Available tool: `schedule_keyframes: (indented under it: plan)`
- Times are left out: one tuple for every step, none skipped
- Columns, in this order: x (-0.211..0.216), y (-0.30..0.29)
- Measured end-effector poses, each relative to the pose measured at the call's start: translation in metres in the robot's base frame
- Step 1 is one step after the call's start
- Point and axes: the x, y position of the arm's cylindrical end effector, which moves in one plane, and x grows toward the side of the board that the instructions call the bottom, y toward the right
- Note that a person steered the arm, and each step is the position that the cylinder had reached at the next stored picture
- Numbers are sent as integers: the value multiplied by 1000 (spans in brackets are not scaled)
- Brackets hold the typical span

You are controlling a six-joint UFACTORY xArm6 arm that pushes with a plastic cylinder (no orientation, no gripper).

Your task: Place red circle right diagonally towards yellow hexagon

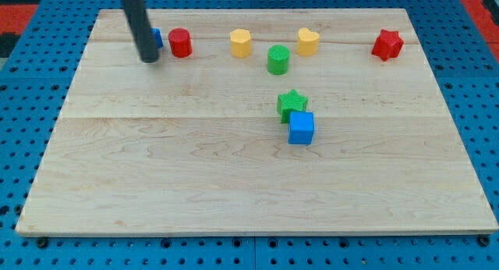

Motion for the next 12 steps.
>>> schedule_keyframes:
  plan:
    - [-40, -8]
    - [-52, -64]
    - [-49, -35]
    - [-49, -33]
    - [-49, -33]
    - [-50, -32]
    - [-53, -22]
    - [-66, -20]
    - [-74, -1]
    - [-53, 41]
    - [-8, 56]
    - [-48, 55]
